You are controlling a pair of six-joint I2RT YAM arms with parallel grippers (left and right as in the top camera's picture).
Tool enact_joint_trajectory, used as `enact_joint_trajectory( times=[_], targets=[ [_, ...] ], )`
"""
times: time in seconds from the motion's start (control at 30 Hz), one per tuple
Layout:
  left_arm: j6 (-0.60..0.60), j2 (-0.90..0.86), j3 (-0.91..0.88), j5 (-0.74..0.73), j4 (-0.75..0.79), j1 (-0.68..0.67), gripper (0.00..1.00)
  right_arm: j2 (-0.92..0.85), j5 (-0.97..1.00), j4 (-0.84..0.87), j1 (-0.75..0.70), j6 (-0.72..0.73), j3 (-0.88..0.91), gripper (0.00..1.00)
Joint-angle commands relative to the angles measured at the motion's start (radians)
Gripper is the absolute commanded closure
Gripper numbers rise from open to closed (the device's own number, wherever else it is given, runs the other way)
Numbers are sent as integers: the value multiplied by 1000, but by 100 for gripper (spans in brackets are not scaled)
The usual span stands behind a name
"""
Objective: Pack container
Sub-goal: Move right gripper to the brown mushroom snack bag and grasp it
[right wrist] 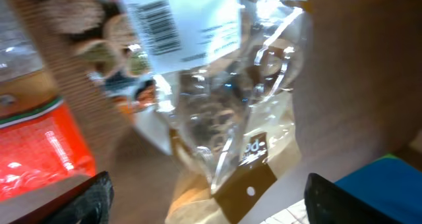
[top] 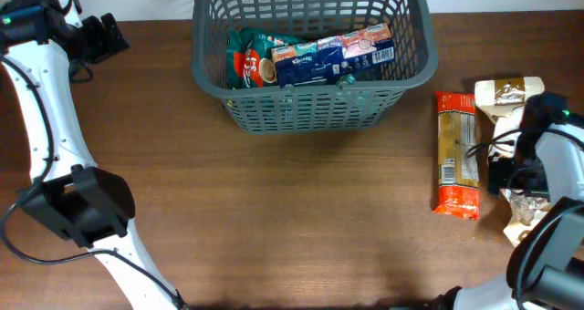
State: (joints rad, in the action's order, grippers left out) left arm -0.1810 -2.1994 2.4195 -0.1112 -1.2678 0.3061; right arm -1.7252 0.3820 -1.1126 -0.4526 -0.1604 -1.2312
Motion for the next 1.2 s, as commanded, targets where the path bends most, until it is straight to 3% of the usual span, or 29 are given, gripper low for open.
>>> enact_joint_trajectory(
  times=[0.0, 0.17, 0.33, 1.17],
  targets=[
    [-13, 0, -2, 7, 2, 3, 1, -18, 29, 19, -61, 16, 5, 12],
    [-13, 0, -2, 7, 2, 3, 1, -39, -45, 30, -120, 48, 5, 17],
    [-13, 0, -2, 7, 2, 3, 1, -39, -89, 32, -95, 48, 5, 5],
    [-13, 0, -2, 7, 2, 3, 1, -148, -64, 108, -75, 19, 35, 9]
  ],
)
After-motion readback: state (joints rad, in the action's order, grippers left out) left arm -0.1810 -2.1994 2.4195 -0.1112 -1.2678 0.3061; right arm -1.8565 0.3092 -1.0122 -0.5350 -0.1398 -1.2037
